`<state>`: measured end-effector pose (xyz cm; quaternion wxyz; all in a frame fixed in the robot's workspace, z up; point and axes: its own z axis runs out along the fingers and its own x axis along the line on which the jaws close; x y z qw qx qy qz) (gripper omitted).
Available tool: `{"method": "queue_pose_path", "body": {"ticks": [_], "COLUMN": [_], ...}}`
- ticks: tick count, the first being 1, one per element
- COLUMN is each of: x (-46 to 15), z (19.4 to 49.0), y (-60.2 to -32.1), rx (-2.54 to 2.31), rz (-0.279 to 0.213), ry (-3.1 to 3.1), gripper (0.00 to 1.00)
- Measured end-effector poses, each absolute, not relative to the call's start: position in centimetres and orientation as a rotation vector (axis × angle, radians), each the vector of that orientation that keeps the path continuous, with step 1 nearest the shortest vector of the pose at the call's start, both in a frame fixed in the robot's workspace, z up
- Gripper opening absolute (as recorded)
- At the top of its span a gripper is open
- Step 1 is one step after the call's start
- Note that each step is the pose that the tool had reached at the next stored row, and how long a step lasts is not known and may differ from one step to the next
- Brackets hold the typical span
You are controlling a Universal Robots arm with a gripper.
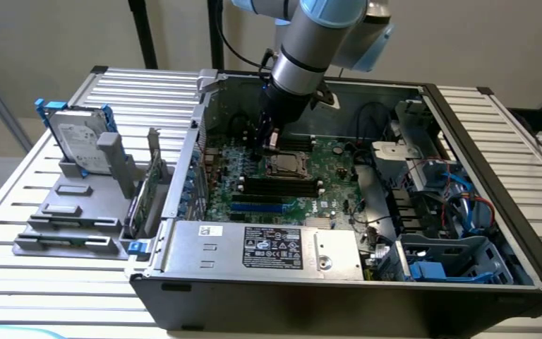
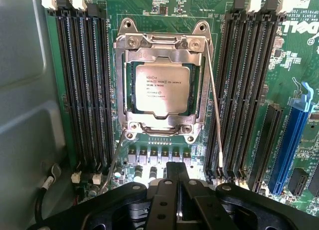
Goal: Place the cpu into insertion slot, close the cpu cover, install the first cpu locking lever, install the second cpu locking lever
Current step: 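Install the first cpu locking lever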
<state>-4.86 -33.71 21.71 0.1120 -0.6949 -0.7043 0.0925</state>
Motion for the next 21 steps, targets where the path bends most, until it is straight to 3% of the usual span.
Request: {"method": "queue_pose_path", "body": {"ticks": [9, 21], "x": [-5.1, -5.6], "z": [22.1, 23.2], "y": [-34.4, -34.7], "rx": [-2.047, -2.052], "rz": [0.268, 0.229], "ry": [-2.049, -1.985], "gripper": [0.11, 0.11]}}
